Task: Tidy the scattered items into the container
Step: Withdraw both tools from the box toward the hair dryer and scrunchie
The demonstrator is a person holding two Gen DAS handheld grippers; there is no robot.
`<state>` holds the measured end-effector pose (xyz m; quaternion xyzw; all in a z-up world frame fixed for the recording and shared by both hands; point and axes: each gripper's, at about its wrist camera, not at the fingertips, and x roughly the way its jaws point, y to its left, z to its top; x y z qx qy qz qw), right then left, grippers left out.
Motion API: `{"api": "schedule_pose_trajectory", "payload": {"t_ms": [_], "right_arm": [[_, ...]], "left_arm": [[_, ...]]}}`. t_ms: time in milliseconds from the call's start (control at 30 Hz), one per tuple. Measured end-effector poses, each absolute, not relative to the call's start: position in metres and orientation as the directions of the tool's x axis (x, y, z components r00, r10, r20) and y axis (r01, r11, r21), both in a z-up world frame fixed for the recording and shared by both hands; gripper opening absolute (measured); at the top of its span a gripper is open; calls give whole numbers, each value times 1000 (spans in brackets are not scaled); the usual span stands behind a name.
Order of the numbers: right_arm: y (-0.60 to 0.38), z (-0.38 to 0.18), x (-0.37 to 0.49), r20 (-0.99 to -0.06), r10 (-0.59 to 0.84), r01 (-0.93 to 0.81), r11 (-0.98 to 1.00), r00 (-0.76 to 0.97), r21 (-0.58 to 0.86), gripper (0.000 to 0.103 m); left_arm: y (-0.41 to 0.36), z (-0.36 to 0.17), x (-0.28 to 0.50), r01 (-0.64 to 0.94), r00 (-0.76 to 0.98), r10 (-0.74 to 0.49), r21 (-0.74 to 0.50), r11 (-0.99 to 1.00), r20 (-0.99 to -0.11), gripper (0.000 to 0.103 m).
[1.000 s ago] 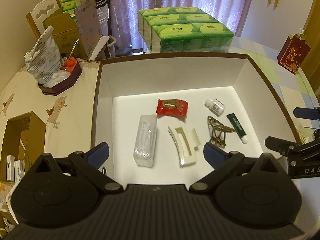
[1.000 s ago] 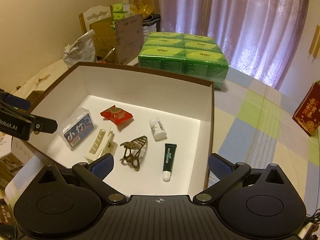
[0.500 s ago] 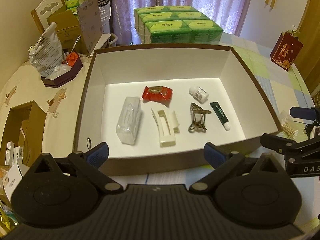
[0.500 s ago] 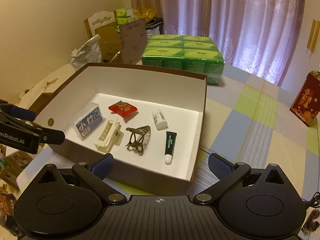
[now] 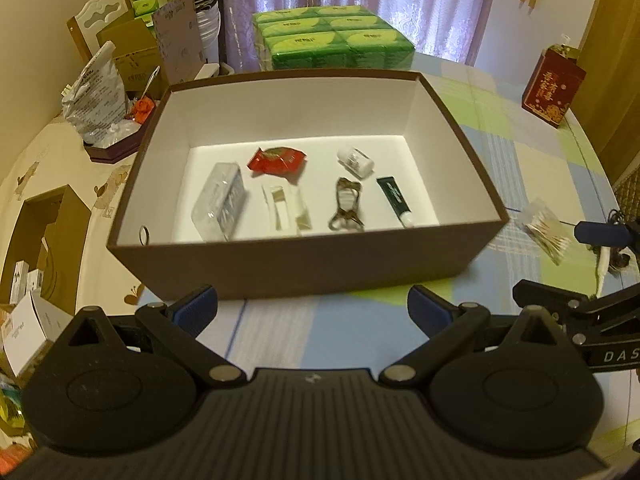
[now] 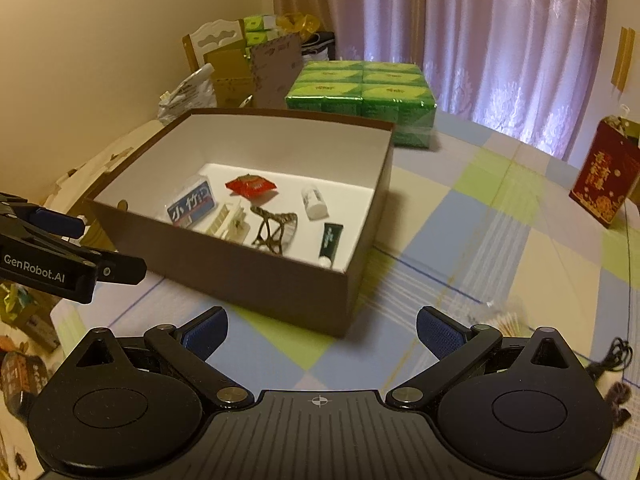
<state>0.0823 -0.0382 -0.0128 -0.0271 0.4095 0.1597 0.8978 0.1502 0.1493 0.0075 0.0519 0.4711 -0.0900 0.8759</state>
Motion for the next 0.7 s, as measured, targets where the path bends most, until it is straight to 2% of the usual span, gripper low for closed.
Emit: {"api": "schedule_pose_trajectory", "payload": {"t_ms": [433,700], "right_arm": [[-89,-17,36,-760,250,-287,954,600,87,103],[-126,-23,11,-779,213,-233,968,590,88,103]], "left_arm": [[104,5,109,221,531,-115,5,975,-840,100],[66,-3,89,282,507,-149,-1,959,-849,100]]}}
